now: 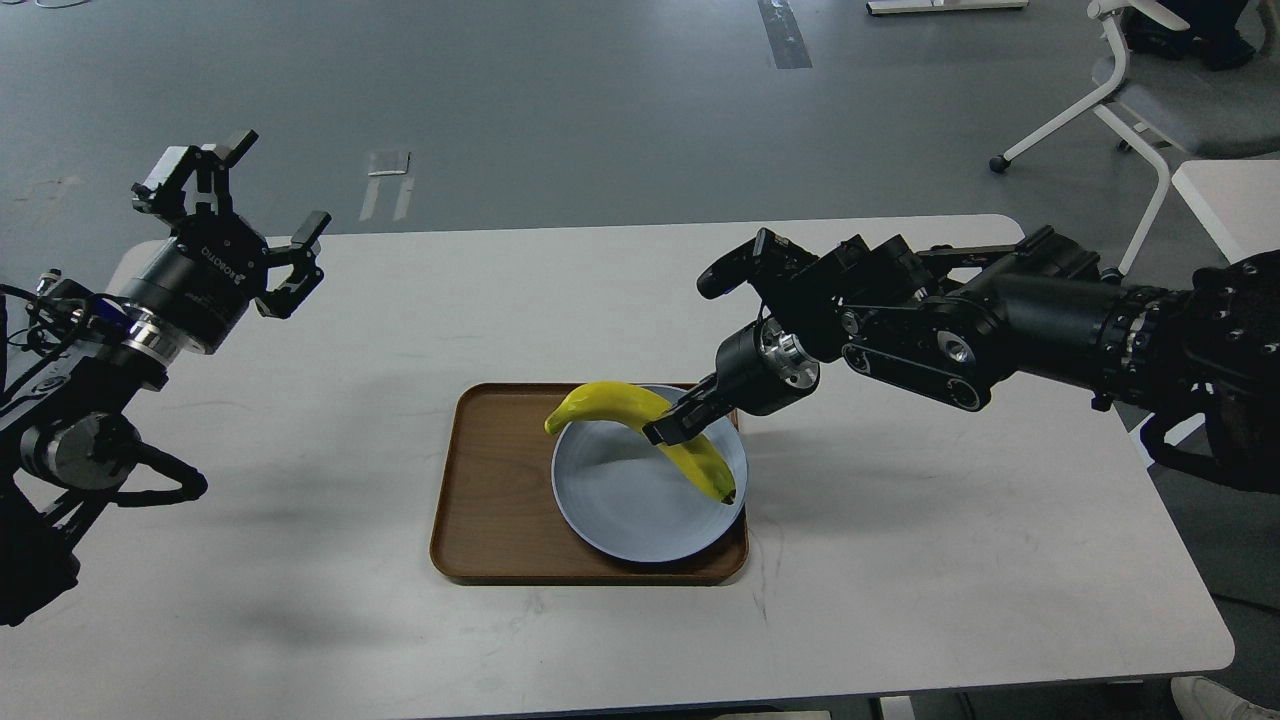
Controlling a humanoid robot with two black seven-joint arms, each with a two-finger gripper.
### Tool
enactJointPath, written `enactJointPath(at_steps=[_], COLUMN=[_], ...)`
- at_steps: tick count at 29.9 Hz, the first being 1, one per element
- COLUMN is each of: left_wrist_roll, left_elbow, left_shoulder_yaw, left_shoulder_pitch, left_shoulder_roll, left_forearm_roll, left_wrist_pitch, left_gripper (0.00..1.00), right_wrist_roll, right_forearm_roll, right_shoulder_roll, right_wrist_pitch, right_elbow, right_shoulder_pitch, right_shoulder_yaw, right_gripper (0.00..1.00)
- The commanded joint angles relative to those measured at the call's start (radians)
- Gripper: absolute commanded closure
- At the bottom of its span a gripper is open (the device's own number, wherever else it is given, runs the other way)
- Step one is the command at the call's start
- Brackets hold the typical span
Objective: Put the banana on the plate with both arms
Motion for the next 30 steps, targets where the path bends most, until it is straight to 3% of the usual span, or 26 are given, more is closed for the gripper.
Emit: enactJointPath(at_steps=[1,2,3,4,9,21,24,30], left_wrist_roll=[0.000,0.000,0.000,0.000,0.000,0.000,0.059,0.064], left_elbow=[0.000,0.000,0.000,0.000,0.002,0.023,0.040,0.074], left_shoulder_yaw=[0.000,0.000,0.000,0.000,0.000,0.000,0.002,0.012], left_shoulder_pitch=[0.000,0.000,0.000,-0.002,-0.002,-0.008,-0.031,-0.048], left_shoulder_roll=[0.000,0.000,0.000,0.000,0.000,0.002,-0.003,-0.014], left_forearm_roll=[0.000,0.000,0.000,0.000,0.000,0.000,0.000,-0.003], left_wrist_pitch=[0.000,0.000,0.000,0.000,0.000,0.000,0.000,0.000], left_gripper=[0.01,0.01,0.01,0.01,0.01,0.01,0.01,0.00], right_wrist_roll=[0.000,0.000,0.000,0.000,0.000,0.000,0.000,0.000], right_forearm_roll=[0.001,0.001,0.003,0.003,0.030,0.507,0.692,1.045], right_shoulder_roll=[0.000,-0.001,-0.001,-0.001,-0.010,-0.187,-0.226,-0.296], right_wrist_pitch=[0.000,0.000,0.000,0.000,0.000,0.000,0.000,0.000], right_elbow=[0.000,-0.003,-0.003,-0.005,-0.054,-0.277,-0.304,-0.305], right_shoulder_pitch=[0.000,0.000,-0.002,0.000,0.002,-0.060,-0.127,-0.305], right_shoulder_yaw=[0.000,0.000,0.000,0.000,0.049,0.361,0.418,0.524], right_gripper=[0.33,0.15,0.04,0.00,0.00,0.00,0.00,0.00])
